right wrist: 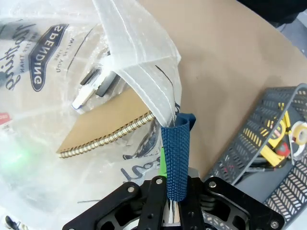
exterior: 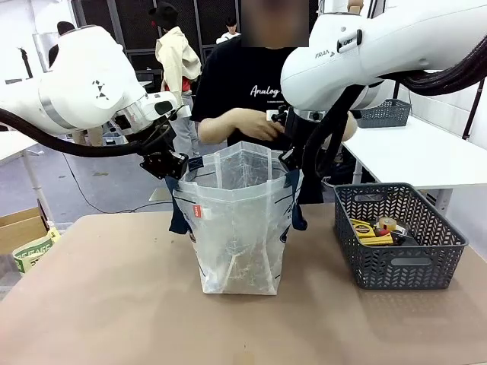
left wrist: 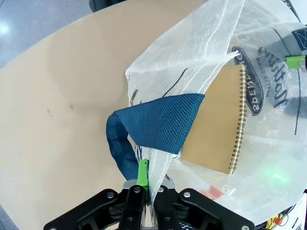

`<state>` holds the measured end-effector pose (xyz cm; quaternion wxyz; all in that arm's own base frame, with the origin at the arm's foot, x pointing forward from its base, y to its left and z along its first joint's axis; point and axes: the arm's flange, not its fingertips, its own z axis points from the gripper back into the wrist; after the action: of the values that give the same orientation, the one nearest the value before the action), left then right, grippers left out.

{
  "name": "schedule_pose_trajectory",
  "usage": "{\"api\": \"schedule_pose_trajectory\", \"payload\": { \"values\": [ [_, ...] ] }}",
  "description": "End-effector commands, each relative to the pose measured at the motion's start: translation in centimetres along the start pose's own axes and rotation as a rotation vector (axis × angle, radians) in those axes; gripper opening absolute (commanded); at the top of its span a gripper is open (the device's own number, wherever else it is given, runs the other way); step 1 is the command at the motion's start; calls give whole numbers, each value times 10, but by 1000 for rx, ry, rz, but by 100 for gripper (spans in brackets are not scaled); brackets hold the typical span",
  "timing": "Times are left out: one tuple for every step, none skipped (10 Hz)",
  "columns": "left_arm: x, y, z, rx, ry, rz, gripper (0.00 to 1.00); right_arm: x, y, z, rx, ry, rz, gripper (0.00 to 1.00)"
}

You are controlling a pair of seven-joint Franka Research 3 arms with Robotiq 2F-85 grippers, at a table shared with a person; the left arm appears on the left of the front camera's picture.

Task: Transfer purchased items from the store into the shopping bag.
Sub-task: Move the Reusable shopping bag to the right side of the table.

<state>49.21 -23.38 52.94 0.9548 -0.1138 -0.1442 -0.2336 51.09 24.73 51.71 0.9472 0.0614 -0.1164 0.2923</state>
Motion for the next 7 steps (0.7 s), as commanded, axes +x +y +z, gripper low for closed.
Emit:
{"api": "schedule_pose_trajectory", "payload": {
  "values": [
    [0,0,0,4,0,-5,0,0,0,0,-1,-3,0,0],
    [0,0,0,4,0,-5,0,0,0,0,-1,-3,0,0],
    [0,0,0,4,0,-5,0,0,0,0,-1,-3,0,0],
    [0,0,0,4,0,-5,0,0,0,0,-1,-3,0,0],
    [0,0,0,4,0,-5,0,0,0,0,-1,-3,0,0],
    [0,0,0,4,0,-5,0,0,0,0,-1,-3,0,0],
    [0,0,0,4,0,-5,0,0,0,0,-1,-3,0,0]
  ]
}}
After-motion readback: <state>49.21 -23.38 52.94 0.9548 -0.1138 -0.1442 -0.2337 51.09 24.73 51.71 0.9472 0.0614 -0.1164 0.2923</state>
